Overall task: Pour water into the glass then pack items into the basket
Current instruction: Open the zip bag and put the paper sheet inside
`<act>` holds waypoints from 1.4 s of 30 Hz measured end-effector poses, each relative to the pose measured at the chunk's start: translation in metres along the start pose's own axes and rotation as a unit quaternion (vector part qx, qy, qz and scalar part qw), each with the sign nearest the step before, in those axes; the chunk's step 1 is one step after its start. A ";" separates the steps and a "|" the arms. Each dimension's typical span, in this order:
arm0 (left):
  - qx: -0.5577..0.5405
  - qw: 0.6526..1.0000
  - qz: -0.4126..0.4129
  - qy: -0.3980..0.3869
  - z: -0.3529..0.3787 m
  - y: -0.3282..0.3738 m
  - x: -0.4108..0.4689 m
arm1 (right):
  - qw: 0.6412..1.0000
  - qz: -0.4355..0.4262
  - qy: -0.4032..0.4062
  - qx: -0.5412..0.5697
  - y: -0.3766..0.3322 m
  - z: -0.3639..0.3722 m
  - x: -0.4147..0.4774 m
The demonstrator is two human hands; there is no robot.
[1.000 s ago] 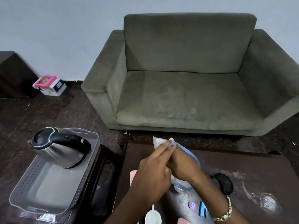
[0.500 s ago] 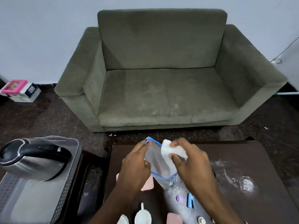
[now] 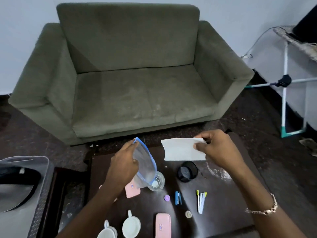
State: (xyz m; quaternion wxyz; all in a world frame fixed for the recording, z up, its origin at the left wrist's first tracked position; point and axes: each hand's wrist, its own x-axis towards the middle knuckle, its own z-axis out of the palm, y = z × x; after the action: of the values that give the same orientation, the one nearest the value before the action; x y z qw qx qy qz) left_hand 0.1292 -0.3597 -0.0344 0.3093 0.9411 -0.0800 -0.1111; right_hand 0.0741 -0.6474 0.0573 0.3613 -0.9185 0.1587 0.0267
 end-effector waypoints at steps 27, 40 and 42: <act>-0.021 1.000 -0.016 -0.012 0.028 0.008 -0.019 | 0.983 0.059 0.116 -0.131 0.128 0.112 0.019; -0.126 0.985 -0.051 0.107 -0.021 0.003 -0.030 | 0.960 -0.159 -0.117 -0.198 -0.015 0.145 -0.046; -0.174 0.974 -0.034 0.143 -0.033 -0.011 -0.038 | 0.971 -0.184 -0.100 -0.116 -0.018 0.136 -0.041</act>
State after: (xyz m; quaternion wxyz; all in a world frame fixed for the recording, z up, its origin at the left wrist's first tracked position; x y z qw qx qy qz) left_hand 0.1020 -0.3239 -0.0093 0.4724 0.8812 0.0173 0.0023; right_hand 0.0500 -0.5326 -0.0246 0.2649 -0.9602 -0.0544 0.0694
